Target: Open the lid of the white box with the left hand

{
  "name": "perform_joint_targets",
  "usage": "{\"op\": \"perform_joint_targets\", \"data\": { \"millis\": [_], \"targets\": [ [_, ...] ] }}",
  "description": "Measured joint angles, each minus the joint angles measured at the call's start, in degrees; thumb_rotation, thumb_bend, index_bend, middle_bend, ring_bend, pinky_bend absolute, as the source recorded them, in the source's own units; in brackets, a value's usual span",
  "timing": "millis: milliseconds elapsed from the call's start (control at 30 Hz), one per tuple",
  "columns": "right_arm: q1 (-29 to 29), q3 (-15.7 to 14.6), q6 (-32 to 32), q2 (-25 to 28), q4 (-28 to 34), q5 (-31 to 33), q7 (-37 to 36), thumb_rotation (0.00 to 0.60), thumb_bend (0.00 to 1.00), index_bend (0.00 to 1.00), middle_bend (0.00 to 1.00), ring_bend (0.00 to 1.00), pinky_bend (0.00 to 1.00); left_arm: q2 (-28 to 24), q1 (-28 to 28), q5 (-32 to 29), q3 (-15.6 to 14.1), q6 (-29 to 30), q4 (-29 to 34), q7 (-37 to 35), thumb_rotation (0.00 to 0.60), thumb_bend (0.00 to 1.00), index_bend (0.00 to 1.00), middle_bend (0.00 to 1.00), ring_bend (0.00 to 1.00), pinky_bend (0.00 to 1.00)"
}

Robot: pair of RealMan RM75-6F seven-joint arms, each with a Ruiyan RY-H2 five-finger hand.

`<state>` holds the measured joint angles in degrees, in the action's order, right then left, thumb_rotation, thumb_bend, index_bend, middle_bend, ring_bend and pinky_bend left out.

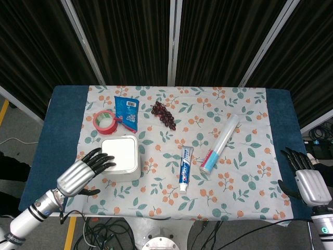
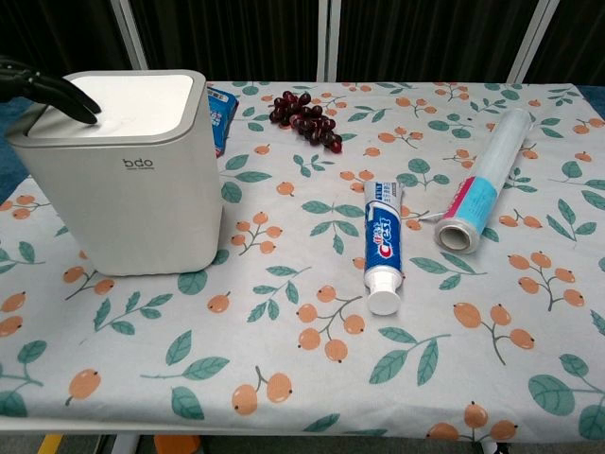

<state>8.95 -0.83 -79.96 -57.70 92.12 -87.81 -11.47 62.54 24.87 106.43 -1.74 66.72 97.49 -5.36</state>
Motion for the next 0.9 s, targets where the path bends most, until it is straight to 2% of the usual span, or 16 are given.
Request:
{"op": "perform_joint_targets", "data": {
  "millis": [167, 267, 400, 567, 733, 900],
  "targets": [
    [-0.3, 0.3, -0.5, 0.1, -0.2, -0.3, -0.3, 0.6, 0.29, 0.0, 0.0, 0.0, 0.0, -0.7, -0.5, -0.7, -0.1, 2.3, 0.8, 0.9, 0.6, 0.09, 0.21, 0.2, 0.13, 0.01],
    [-0.6, 0.5, -1.0, 0.1, -0.4, -0.6, -0.6, 0.6, 0.29, 0.0, 0.0, 0.0, 0.0, -0.8, -1.7, -0.6, 0.5, 6.8, 0.7, 0.8, 0.6, 0.09, 0.2, 0.19, 0.13, 0.01],
    [-0.8, 0.8, -1.2, 0.4, -0.6, -0.3, -0.8, 0.6, 0.29, 0.0, 0.0, 0.0, 0.0, -1.1, -4.7, -1.0, 1.8, 16.1, -0.1, 0.4, 0.6, 0.09, 0.2, 0.18, 0.13, 0.01],
    [-1.0, 1.7, -1.8, 1.2, -0.7, 0.3, -0.9, 0.6, 0.29, 0.0, 0.0, 0.0, 0.0, -1.5, -10.4, -5.4, 2.9, 24.8, -1.8, -1.0, 0.6, 0.09, 0.2, 0.18, 0.13, 0.01],
    [-1.2, 2.2, -3.1, 0.5, -1.3, -0.6, -1.3, 0.6, 0.29, 0.0, 0.0, 0.0, 0.0, -1.2, -14.8, -14.3, 2.9, 25.5, -4.1, -0.2, 0.6, 0.09, 0.2, 0.16, 0.13, 0.01],
    [-1.7, 2.3, -4.8, -1.2, -2.2, -1.8, -1.7, 0.6, 0.29, 0.0, 0.0, 0.0, 0.0, 0.9, -19.7, -22.0, 1.7, 24.2, -5.4, 4.6, 0.6, 0.09, 0.2, 0.16, 0.13, 0.01]
  ]
}}
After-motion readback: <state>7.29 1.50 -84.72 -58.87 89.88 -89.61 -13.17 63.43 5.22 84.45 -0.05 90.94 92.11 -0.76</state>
